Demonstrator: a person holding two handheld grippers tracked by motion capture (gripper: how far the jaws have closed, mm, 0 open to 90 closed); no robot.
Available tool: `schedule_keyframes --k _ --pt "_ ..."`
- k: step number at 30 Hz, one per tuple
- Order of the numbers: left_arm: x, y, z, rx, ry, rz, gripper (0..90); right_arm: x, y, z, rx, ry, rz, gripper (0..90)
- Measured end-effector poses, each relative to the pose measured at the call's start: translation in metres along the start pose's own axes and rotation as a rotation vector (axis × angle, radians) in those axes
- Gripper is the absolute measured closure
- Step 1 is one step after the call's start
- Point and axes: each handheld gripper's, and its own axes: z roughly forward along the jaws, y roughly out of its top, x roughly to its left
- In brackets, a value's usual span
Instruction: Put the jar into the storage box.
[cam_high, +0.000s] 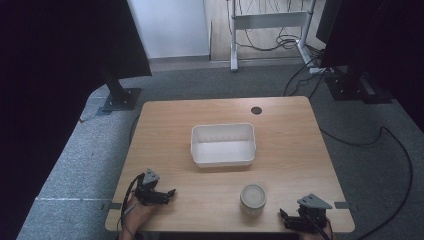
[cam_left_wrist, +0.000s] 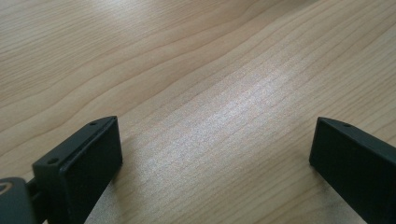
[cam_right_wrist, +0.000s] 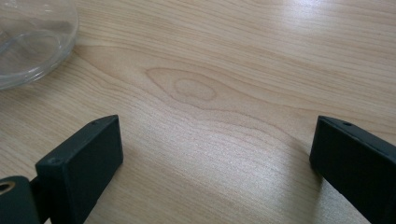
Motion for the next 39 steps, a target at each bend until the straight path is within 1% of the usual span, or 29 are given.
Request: schedule_keyframes --k 4,14,27,35,39 --pt "-0.0007 -0.0003 -0.0003 0.0 0.006 -0.007 2.2 0.0002 0.0002 -0.0001 0.005 0.005 -0.004 1.4" --pt "-0.0009 -0.0004 -0.0004 0.0 0.008 -0.008 2.2 0.001 0.0003 -0.0019 0.023 0.018 -0.016 0.9" --pt "-0.0014 -0.0011 -0.0011 0.005 0.016 -0.015 1.2 0.0023 0.0003 -0.0037 0.037 0.024 -0.022 0.7" --pt "-0.0016 -0.0013 -0.0013 0.005 0.018 -0.017 1.2 0.0062 0.0038 -0.0073 0.024 0.037 -0.031 0.6" --pt "-0.0019 -0.0015 -0.0015 0.005 0.02 -0.02 1.2 0.0077 0.0061 -0.0093 0.015 0.051 -0.034 0.0"
